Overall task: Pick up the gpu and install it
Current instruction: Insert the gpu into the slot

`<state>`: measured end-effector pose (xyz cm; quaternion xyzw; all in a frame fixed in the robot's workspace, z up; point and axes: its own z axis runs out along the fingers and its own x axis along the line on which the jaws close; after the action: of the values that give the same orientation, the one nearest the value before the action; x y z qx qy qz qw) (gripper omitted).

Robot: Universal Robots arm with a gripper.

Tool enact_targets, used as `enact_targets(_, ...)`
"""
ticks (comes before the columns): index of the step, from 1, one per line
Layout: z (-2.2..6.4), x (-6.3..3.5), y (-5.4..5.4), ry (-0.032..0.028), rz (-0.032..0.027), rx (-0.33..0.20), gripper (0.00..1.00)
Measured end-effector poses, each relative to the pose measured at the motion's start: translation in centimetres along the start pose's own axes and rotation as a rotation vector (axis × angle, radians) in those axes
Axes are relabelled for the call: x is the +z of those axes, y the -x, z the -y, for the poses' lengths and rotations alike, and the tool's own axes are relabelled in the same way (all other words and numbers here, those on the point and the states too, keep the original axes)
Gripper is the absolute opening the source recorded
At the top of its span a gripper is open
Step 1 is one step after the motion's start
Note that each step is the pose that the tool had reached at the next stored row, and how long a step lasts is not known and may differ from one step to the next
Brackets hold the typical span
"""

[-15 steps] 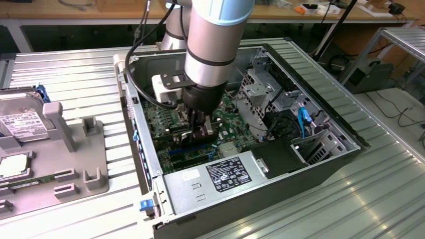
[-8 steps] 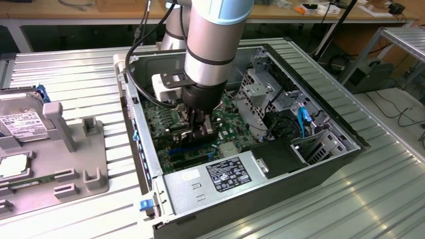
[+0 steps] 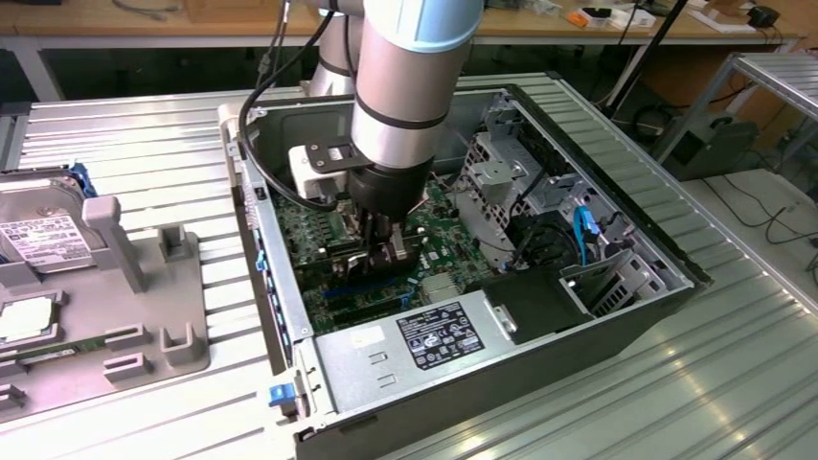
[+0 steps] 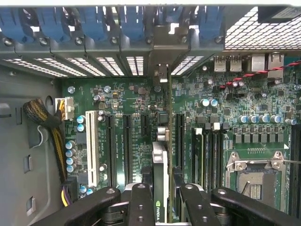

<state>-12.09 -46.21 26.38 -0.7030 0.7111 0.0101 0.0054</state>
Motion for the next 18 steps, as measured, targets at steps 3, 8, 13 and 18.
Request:
enact_targets(3,-0.19,0.07,0.0,0.0,0.0001,0.0,0.27)
enact_targets(8,-0.26,0.07,0.01,0.0013,0.0,0.0,0.27)
enact_targets(13,-0.24,0.09,0.01,0.0016,0.0021,0.0,0.27)
enact_targets(18,-0.23,0.09,0.05,0.0016,0.0024,0.0,0.27)
